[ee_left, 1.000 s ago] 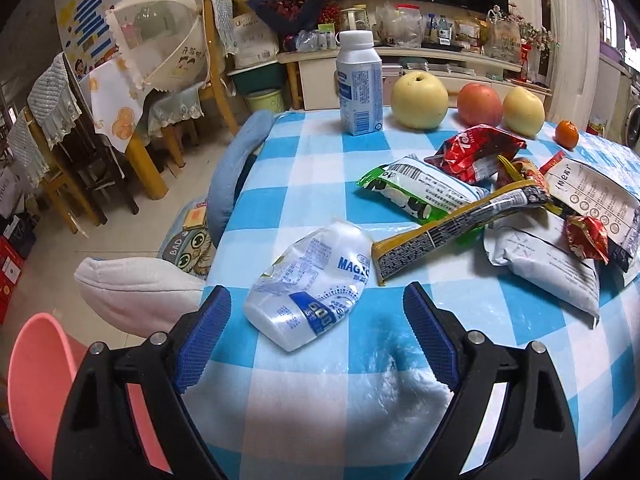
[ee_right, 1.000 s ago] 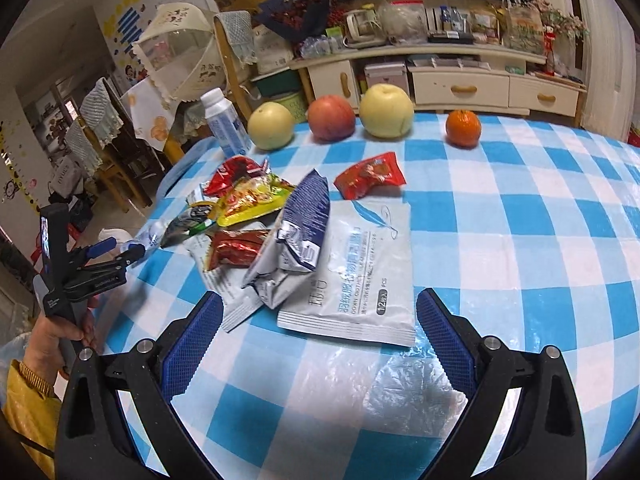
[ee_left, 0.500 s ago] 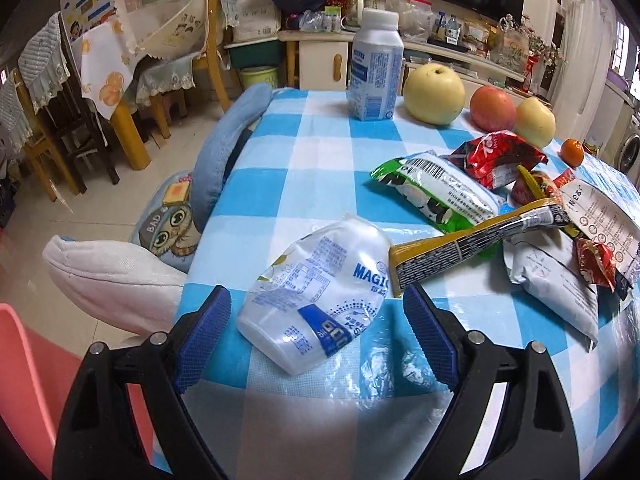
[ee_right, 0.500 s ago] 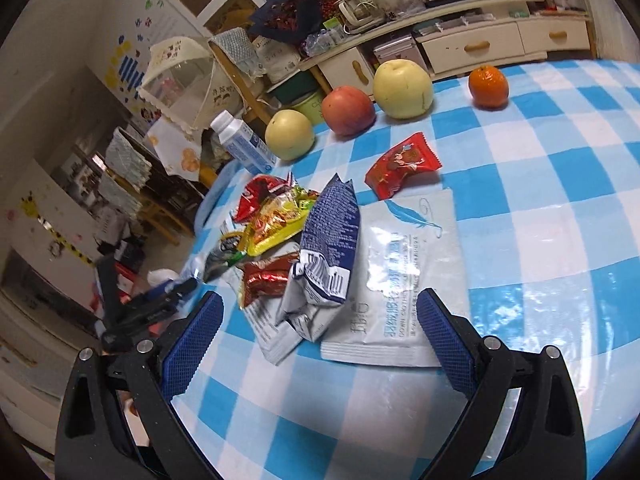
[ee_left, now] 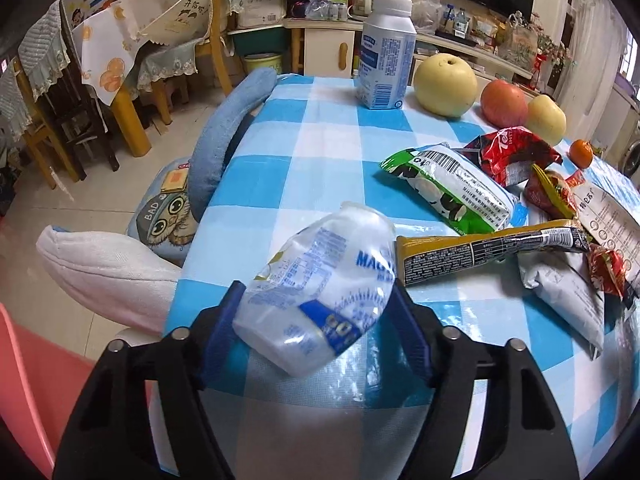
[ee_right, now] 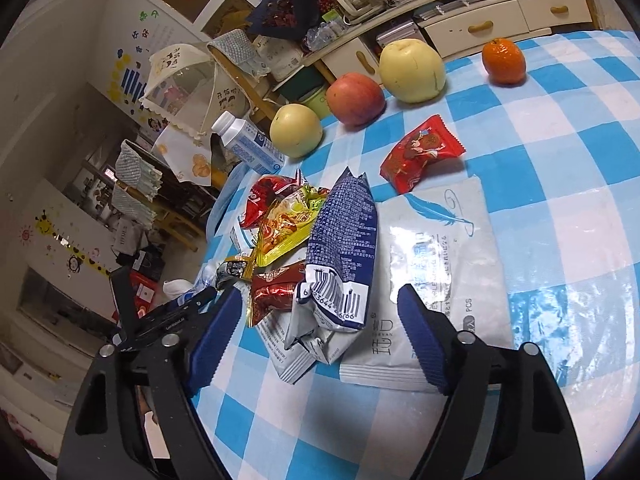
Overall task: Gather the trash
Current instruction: 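Grasp the crushed white MAGICDAY bottle with left tool while right approaches blue chip bag, then grasp the blue chip bag with the right tool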
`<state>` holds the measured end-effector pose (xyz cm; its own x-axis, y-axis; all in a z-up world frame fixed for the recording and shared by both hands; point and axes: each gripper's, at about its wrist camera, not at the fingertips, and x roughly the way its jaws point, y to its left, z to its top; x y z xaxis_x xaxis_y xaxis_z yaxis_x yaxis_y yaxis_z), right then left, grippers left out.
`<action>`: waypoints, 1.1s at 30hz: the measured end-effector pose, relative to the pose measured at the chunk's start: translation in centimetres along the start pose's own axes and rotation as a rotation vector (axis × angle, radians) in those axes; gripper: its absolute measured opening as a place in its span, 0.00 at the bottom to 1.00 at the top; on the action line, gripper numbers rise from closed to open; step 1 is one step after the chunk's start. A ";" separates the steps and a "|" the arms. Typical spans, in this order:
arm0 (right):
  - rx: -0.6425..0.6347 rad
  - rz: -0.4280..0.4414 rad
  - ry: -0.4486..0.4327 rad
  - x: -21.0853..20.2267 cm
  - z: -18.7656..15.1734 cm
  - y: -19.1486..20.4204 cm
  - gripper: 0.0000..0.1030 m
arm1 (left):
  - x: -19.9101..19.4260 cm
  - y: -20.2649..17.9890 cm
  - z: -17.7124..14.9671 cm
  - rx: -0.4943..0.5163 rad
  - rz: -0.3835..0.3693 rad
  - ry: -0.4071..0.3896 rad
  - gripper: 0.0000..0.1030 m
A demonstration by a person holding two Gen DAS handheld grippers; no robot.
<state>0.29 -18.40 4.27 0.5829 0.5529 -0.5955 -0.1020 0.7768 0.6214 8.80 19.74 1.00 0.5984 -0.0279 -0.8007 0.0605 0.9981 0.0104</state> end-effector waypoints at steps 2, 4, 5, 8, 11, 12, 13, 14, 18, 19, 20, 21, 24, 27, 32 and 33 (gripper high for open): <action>-0.007 -0.006 -0.007 0.2 0.0 0.2 0.76 | -0.1 -0.1 -0.1 0.000 0.005 0.002 0.63; -0.007 -0.013 -0.012 0.3 0.0 0.2 0.76 | -0.3 -0.6 -0.2 0.008 -0.007 0.006 0.61; -0.002 -0.017 -0.013 0.4 0.0 0.2 0.76 | -0.4 -0.9 -0.3 0.013 -0.019 0.007 0.61; 0.011 -0.026 -0.018 0.3 0.1 -0.1 0.76 | -0.7 -1.9 -0.5 0.034 -0.045 0.016 0.61; 0.020 -0.038 -0.020 0.2 0.2 -0.4 0.76 | -0.8 -2.7 -0.5 0.058 -0.046 0.014 0.63; 0.025 -0.036 -0.020 0.2 0.2 -0.5 0.76 | -0.8 -2.8 -0.3 0.061 -0.034 0.009 0.64; 0.026 -0.036 -0.019 0.2 0.2 -0.5 0.76 | -0.8 -2.7 -0.3 0.058 -0.022 0.003 0.65; 0.023 -0.038 -0.019 0.2 0.2 -0.4 0.77 | -0.9 -2.5 -0.1 0.048 -0.008 -0.007 0.72; 0.008 -0.052 -0.019 0.4 0.3 -0.1 0.82 | -1.1 -1.2 0.5 -0.033 -0.010 -0.033 0.77; 0.005 -0.056 -0.020 0.5 0.3 -0.1 0.82 | -0.9 -1.1 0.6 -0.036 -0.001 -0.032 0.77; 0.001 -0.058 -0.022 0.5 0.3 0.0 0.82 | -0.6 -1.1 0.6 -0.041 0.007 -0.025 0.77; -0.004 -0.060 -0.022 0.6 0.2 0.1 0.82 | -0.4 -1.0 0.6 -0.049 0.006 -0.021 0.77; -0.020 -0.068 -0.026 0.8 0.2 0.3 0.82 | -0.1 -0.7 0.9 -0.082 -0.006 -0.021 0.77; -0.046 -0.086 -0.026 0.9 0.1 0.7 0.82 | 0.2 -0.5 0.9 -0.114 -0.017 -0.013 0.73; -0.092 -0.152 -0.036 1.1 -0.1 1.0 0.65 | 0.5 -1.5 0.9 -0.074 0.040 -0.004 0.55; -0.102 -0.164 -0.036 1.1 -0.1 1.0 0.58 | 0.4 -1.4 0.8 -0.083 0.038 -0.007 0.55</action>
<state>0.75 -16.95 4.20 0.6266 0.4063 -0.6651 -0.0829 0.8833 0.4615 9.60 18.31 1.15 0.6045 0.0102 -0.7966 -0.0284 0.9996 -0.0088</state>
